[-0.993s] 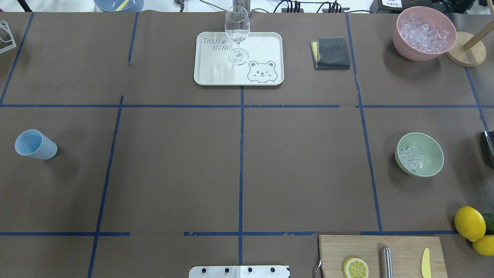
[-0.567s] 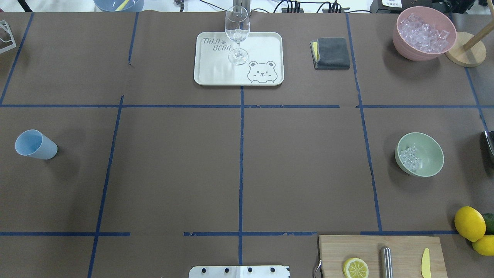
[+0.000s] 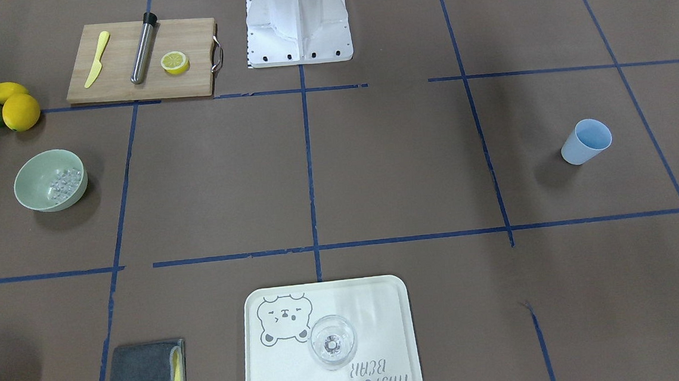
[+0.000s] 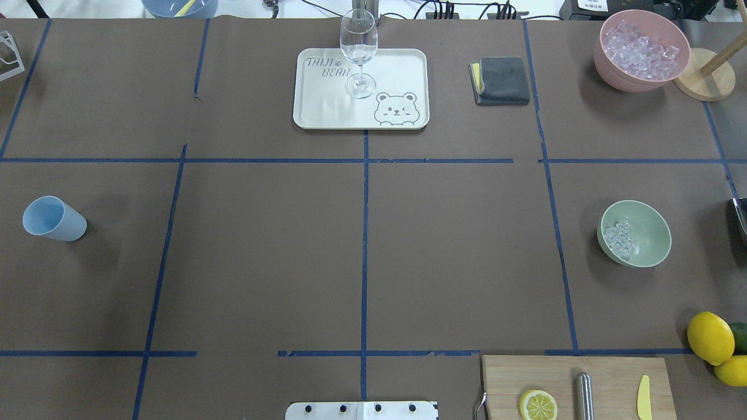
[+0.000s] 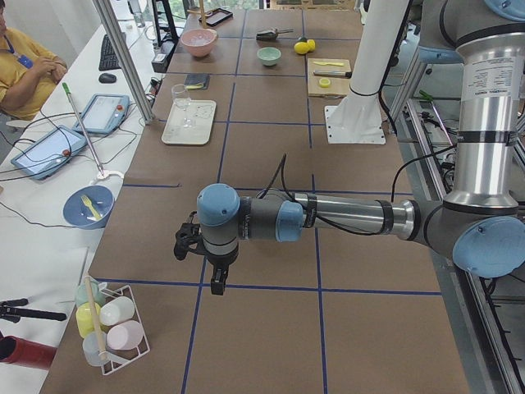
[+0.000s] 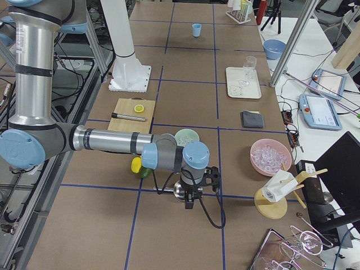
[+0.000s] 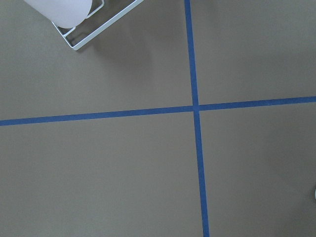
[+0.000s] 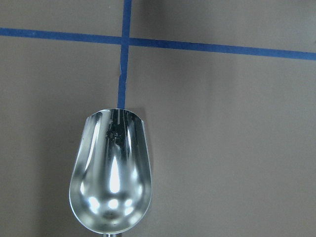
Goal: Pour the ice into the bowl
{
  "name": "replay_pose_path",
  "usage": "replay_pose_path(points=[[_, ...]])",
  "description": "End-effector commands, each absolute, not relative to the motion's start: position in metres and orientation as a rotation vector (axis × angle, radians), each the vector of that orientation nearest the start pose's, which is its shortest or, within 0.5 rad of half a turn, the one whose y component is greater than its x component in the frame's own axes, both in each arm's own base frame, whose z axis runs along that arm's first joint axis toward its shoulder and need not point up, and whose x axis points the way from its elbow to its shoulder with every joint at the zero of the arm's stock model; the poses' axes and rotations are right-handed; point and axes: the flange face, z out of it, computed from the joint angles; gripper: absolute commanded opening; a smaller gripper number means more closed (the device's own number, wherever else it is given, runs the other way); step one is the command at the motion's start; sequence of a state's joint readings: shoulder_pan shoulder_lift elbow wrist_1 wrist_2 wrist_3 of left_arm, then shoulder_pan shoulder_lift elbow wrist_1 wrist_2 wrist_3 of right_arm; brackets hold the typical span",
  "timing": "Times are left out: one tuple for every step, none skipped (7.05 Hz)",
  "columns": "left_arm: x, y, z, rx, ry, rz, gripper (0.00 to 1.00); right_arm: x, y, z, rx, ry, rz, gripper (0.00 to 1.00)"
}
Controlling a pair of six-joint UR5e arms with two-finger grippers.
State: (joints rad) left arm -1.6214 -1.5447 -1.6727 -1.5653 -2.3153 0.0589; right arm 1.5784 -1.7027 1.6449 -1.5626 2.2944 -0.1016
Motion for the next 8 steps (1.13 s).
replay_pose_path(points=[[-0.090,-0.480,0.626,0.102,0.738,0.031,1.00,0.068,-0.426,0.687,0.012,-0.755,-0.078,1.00],[-0.091,-0.479,0.628,0.096,0.735,0.029,1.00,0.068,-0.427,0.686,0.015,-0.758,-0.081,1.00],[-0.090,-0.479,0.633,0.084,0.739,0.024,1.00,0.068,-0.427,0.686,0.015,-0.758,-0.082,1.00],[-0.090,-0.478,0.635,0.079,0.741,0.022,1.00,0.068,-0.427,0.686,0.018,-0.758,-0.084,1.00],[-0.088,-0.472,0.640,0.073,0.743,0.026,1.00,0.068,-0.428,0.685,0.018,-0.757,-0.084,1.00],[-0.088,-0.471,0.641,0.073,0.743,0.026,1.00,0.068,-0.428,0.685,0.018,-0.758,-0.082,1.00],[-0.088,-0.472,0.640,0.074,0.743,0.026,1.00,0.069,-0.424,0.690,0.008,-0.750,-0.087,1.00],[-0.088,-0.472,0.640,0.076,0.742,0.027,1.00,0.070,-0.409,0.703,-0.013,-0.734,-0.080,1.00]])
